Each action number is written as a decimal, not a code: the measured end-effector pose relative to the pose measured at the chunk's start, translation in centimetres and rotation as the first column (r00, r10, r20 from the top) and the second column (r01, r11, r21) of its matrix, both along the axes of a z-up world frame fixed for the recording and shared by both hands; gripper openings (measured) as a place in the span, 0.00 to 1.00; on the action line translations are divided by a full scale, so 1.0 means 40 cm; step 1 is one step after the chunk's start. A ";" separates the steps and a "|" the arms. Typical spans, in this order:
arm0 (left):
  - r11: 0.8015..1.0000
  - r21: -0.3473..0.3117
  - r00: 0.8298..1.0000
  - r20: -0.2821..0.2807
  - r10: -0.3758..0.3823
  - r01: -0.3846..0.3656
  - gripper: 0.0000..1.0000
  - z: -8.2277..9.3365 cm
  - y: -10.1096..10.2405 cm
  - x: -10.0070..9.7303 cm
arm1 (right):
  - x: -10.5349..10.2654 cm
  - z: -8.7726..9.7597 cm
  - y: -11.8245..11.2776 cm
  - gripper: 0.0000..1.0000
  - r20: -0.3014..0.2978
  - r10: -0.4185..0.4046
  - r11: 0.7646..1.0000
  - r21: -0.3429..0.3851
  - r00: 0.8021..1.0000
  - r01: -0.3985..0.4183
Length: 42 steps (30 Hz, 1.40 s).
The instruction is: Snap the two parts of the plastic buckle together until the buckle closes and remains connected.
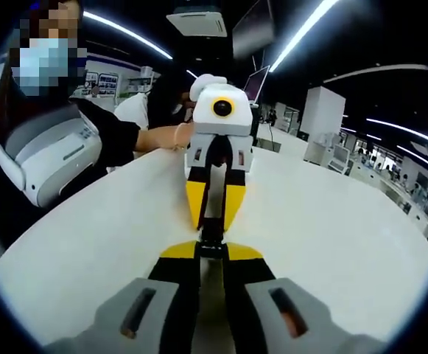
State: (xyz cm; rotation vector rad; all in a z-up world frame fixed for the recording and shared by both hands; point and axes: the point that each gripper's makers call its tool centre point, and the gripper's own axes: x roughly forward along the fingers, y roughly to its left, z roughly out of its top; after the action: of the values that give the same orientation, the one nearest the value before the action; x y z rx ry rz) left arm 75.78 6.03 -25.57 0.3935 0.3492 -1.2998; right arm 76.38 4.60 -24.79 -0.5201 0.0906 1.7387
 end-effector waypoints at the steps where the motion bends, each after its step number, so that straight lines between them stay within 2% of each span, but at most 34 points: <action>1: 1.000 -0.001 1.000 -0.002 0.000 0.000 0.12 0.000 0.000 0.001 | 0.000 0.000 0.000 0.11 -0.002 0.000 1.000 -0.001 1.000 0.000; 16: 1.000 -0.014 1.000 -0.018 0.009 -0.009 0.12 -0.002 -0.003 0.001 | 0.002 -0.002 -0.001 0.11 -0.053 -0.012 1.000 -0.003 0.999 0.012; 22: 1.000 -0.008 0.999 0.031 0.014 -0.014 0.12 0.001 -0.009 0.004 | 0.004 -0.004 -0.002 0.12 -0.083 -0.051 0.999 -0.002 0.995 0.051; 26: 1.000 0.002 0.998 0.068 0.006 -0.006 0.13 0.003 -0.011 0.002 | 0.003 -0.004 -0.001 0.13 -0.078 -0.060 0.998 0.000 0.995 0.060; 35: 0.999 0.026 0.995 0.093 0.023 -0.025 0.15 0.007 -0.001 0.009 | -0.005 -0.001 -0.007 0.14 -0.037 -0.069 0.997 -0.022 0.997 0.068; 38: 0.999 0.036 0.995 0.092 0.028 -0.031 0.15 0.008 0.004 0.009 | -0.005 -0.002 -0.008 0.14 -0.042 -0.074 0.997 -0.025 0.996 0.073; 42: 0.998 0.038 0.997 0.063 0.041 -0.043 0.15 0.006 0.009 0.007 | -0.002 -0.003 -0.011 0.16 -0.066 -0.095 0.995 -0.037 0.993 0.093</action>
State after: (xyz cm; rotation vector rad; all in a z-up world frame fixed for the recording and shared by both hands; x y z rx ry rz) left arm 76.08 6.40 -25.32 0.4564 0.3288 -1.2386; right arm 76.31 4.16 -24.91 -0.4745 0.1895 1.6648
